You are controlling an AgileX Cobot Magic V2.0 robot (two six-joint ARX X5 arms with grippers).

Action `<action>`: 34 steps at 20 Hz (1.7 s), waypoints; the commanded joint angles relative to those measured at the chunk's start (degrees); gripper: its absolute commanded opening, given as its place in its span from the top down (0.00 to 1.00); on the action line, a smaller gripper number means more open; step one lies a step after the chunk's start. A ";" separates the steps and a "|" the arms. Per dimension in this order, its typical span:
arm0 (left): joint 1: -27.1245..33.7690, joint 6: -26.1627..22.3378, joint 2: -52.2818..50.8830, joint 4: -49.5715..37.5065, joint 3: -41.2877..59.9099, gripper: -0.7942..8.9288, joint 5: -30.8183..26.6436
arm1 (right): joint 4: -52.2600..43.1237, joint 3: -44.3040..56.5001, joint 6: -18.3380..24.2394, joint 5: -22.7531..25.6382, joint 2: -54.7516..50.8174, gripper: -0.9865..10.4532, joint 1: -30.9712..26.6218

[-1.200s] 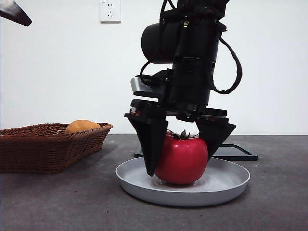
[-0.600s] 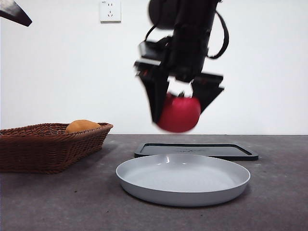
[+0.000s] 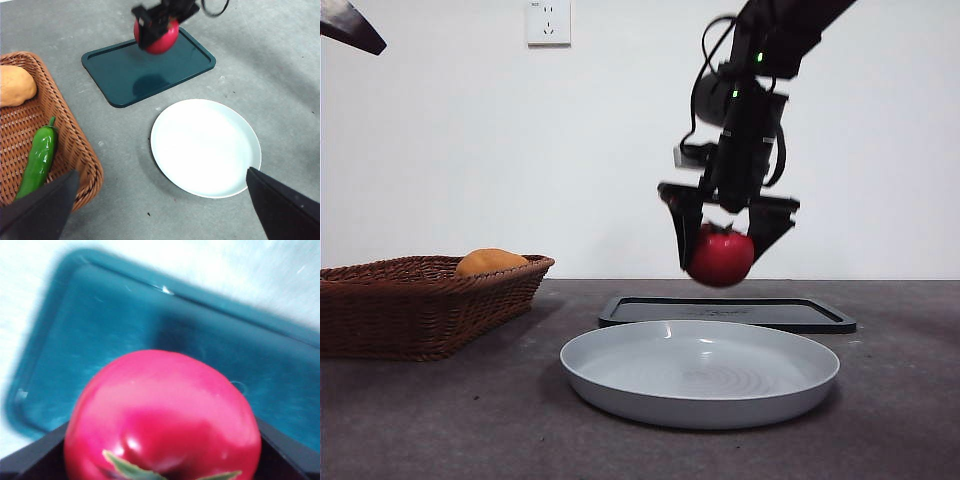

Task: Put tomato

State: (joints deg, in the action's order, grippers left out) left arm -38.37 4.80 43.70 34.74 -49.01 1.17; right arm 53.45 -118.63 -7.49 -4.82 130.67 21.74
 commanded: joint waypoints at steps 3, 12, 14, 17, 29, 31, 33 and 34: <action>-0.26 -0.85 0.31 -0.46 -0.52 0.27 -0.35 | -2.03 -1.49 0.68 -1.22 4.59 0.67 0.46; -0.26 -0.85 0.31 -0.46 -0.52 0.27 -0.35 | -1.05 -3.72 0.07 -1.03 5.25 0.33 0.13; -0.26 -0.85 0.31 -0.44 -0.52 0.27 -0.35 | 4.57 -11.10 -1.95 -1.16 4.52 0.34 -0.15; -0.26 -0.85 0.31 -0.46 -0.52 0.27 -0.35 | 14.34 -24.28 -2.19 -0.94 2.56 0.34 -0.55; -0.26 -0.85 0.31 -0.46 -0.52 0.27 -0.35 | 28.11 -22.51 1.05 6.36 -15.72 0.34 -0.48; -0.26 -0.85 0.31 -0.46 -0.52 0.27 -0.35 | 28.09 -14.84 1.53 6.36 -22.14 0.34 -0.26; -0.26 -0.85 0.31 -0.46 -0.52 0.27 -0.35 | 28.09 -7.08 1.66 6.60 -28.35 0.34 0.24; -0.26 -0.85 0.31 -0.46 -0.52 0.27 -0.35 | 28.09 -3.37 1.66 6.60 -31.39 0.34 0.33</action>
State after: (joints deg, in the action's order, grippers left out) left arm -38.37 4.80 43.70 34.74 -49.01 1.15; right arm 76.93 -121.34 -6.31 1.63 98.70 21.71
